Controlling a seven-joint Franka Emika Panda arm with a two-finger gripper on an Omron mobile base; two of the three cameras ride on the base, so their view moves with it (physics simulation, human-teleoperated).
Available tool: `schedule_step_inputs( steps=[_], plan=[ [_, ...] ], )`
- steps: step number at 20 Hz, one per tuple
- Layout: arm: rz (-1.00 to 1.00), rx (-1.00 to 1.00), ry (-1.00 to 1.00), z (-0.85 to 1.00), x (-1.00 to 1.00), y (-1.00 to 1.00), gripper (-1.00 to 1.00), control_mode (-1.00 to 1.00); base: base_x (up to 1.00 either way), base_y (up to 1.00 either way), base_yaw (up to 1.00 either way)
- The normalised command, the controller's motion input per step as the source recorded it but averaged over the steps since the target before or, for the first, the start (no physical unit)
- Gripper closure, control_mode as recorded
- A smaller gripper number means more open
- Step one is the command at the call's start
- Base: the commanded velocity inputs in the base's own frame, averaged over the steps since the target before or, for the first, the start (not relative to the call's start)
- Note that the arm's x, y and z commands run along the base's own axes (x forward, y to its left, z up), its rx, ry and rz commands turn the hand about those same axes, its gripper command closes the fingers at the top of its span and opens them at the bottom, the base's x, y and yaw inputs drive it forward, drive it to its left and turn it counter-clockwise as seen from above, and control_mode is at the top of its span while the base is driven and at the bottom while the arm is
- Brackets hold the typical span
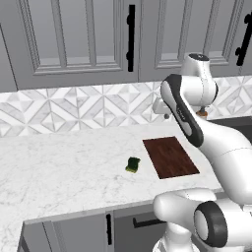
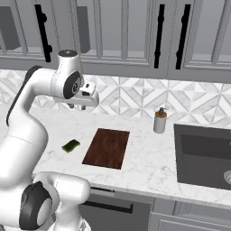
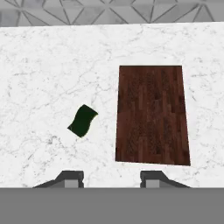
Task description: Pick up the sponge from the counter and clean the cutting board by briefly scrubbing or pressing down on the cutting board. Once finished, release the sponge.
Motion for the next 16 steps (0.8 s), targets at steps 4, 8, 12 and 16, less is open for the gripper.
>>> schedule_step_inputs(
  steps=[4,8,12,16],
  plan=[
    [0.0,0.0,0.0,-0.02,-0.35,0.01,-1.0,-1.0,0.0,0.0,0.0],
    [0.0,0.0,0.0,-0.16,-0.64,0.1,-1.0,-1.0,0.0,0.0,0.0],
    [0.0,0.0,0.0,-0.36,-0.43,0.16,-1.0,-1.0,0.0,0.0,0.0],
    [-0.01,0.0,0.0,-0.43,-0.11,0.33,-1.0,-1.0,0.0,0.0,0.0]
  ],
)
